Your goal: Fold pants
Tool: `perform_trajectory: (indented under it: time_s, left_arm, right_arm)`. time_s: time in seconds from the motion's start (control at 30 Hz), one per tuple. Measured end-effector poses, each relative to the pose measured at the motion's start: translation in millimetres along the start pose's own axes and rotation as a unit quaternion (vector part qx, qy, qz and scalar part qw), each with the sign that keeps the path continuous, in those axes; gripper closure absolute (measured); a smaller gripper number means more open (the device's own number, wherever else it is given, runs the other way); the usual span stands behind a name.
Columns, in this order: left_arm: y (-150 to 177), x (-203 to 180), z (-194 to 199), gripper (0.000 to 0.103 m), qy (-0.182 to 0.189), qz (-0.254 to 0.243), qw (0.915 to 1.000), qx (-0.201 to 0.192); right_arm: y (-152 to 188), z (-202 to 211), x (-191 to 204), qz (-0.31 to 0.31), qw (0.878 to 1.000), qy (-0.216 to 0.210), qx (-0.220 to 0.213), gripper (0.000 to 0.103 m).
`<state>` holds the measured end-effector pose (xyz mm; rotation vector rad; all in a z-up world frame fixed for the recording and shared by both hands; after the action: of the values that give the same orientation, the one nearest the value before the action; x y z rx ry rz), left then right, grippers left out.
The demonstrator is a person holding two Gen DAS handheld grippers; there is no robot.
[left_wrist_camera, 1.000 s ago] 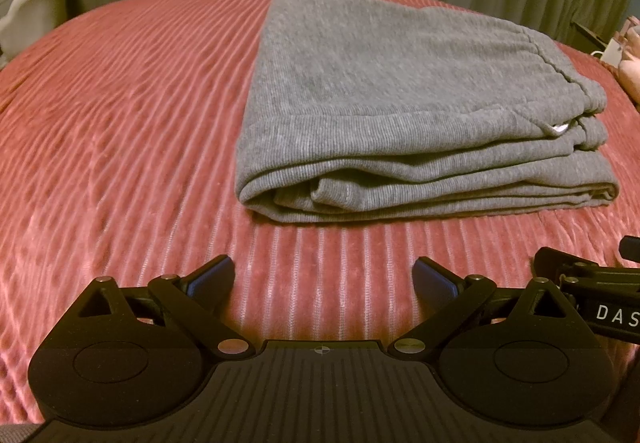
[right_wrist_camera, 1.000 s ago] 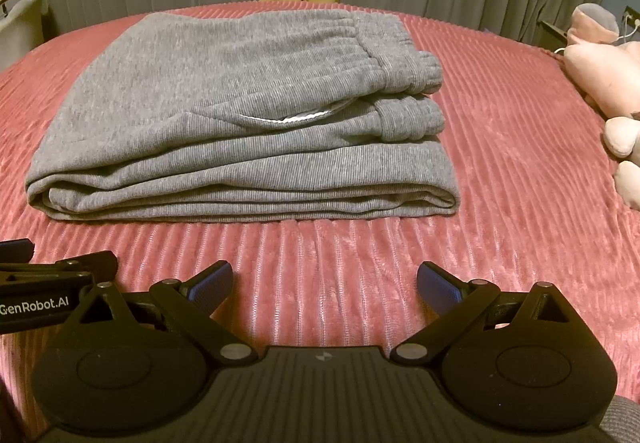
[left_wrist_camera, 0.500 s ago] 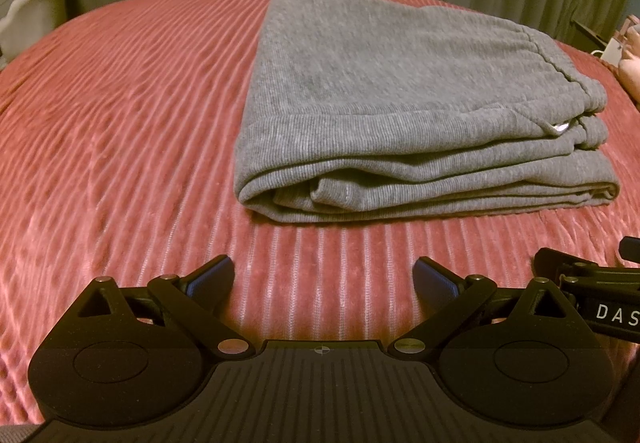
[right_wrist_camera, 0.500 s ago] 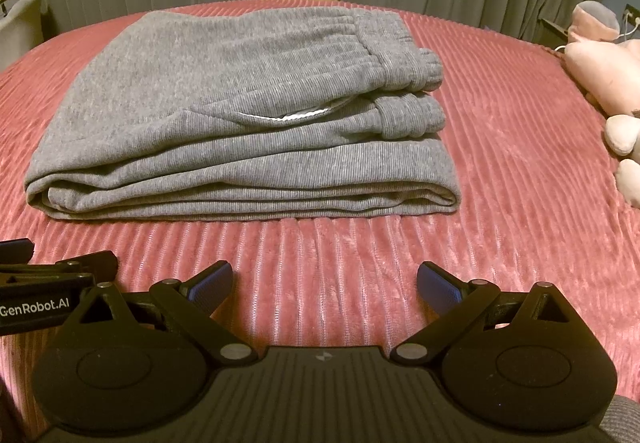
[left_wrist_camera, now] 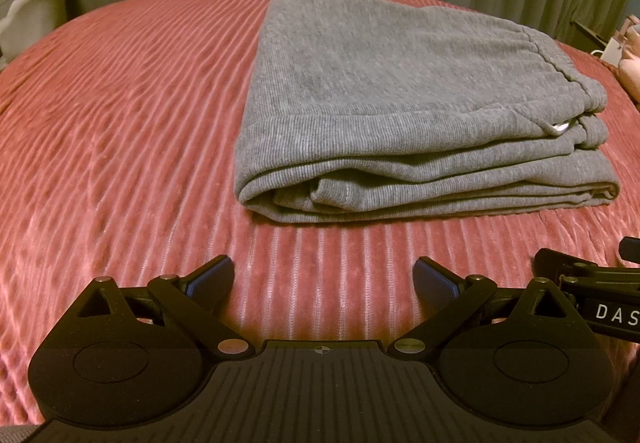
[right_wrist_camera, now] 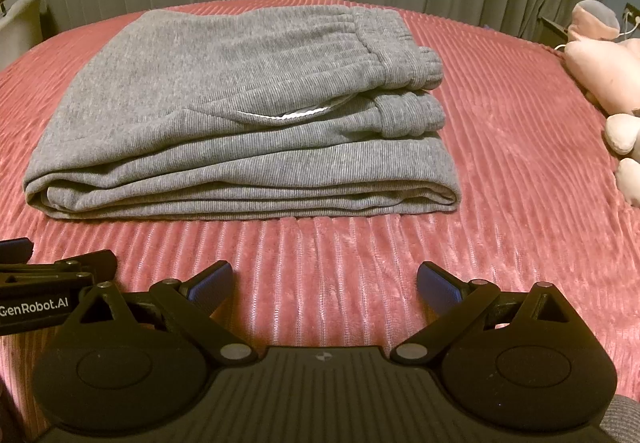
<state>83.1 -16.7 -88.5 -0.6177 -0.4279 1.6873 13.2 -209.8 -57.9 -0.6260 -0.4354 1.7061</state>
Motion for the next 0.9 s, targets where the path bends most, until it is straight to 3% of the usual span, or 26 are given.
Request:
perform_trajectory:
  time_s: [0.9]
  left_arm:
    - [-0.7, 0.2, 0.8, 0.002, 0.005, 0.001, 1.0, -0.002]
  right_arm:
    - [0.2, -0.9, -1.6, 0.0, 1.0, -0.001, 0.001, 0.004]
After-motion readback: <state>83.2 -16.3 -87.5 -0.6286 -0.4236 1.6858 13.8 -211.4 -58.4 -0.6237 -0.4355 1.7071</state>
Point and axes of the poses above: each gripper's, at about its wrist camera, not at the fingertips, and z roughly against the way its jaws point, x to its left, y to its underside, the point moved 6 cm from there along -z, roughly the way its jaws point, and after that the axes turned 12 degrees about z, right-handed, at the moved point
